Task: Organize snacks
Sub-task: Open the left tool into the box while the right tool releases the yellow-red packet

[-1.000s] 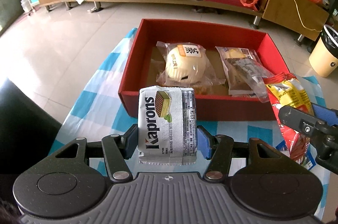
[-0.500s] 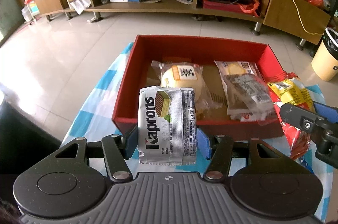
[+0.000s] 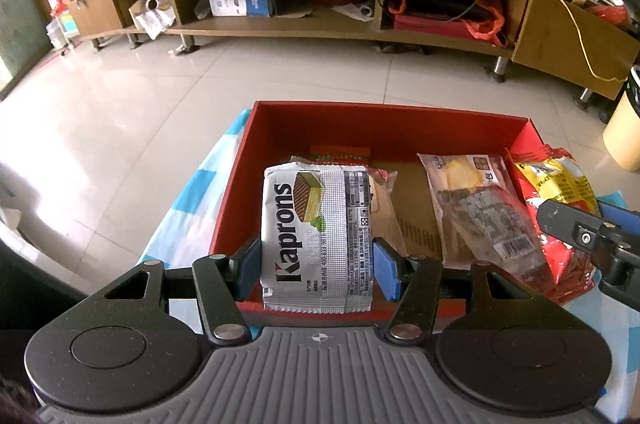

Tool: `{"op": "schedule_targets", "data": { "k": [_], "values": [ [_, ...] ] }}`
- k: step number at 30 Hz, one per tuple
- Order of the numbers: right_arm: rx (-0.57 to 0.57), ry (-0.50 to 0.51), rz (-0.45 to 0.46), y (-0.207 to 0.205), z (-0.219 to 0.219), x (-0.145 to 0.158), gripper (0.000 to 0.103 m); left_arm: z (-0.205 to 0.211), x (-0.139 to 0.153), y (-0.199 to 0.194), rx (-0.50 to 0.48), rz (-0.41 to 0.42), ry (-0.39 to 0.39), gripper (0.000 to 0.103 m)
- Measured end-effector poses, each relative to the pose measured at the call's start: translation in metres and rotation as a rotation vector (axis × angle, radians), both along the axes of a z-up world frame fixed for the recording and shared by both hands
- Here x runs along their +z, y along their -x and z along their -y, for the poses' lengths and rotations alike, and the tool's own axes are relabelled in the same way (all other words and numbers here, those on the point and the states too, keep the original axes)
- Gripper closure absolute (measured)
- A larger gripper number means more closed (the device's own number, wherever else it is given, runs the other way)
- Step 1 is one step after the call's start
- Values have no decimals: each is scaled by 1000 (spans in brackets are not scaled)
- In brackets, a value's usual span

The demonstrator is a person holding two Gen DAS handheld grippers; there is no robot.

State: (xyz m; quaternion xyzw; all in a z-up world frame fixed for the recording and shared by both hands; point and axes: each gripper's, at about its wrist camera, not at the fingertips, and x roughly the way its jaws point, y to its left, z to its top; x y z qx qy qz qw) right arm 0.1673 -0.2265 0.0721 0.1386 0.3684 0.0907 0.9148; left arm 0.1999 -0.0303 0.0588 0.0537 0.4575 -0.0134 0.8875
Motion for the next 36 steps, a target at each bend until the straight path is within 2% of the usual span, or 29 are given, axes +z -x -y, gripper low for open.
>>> {"op": "schedule_targets", "data": {
  "k": [12,17,26,36],
  "values": [
    [-13,-7,-26,-21,1,-17,49,9,-7,-14,-9,-1,-6,36],
    [-27,-21,-37,-25,5,-21,48,10,-7,-15,-10,13,-27,23],
    [-35,-23,-49,-21,7,-21,47,13,-4,-11,-21,29,-37,17],
    [-52,-5,-55,-12,16,-16,45,17,1,-3,-32,33,-27,15]
  ]
}}
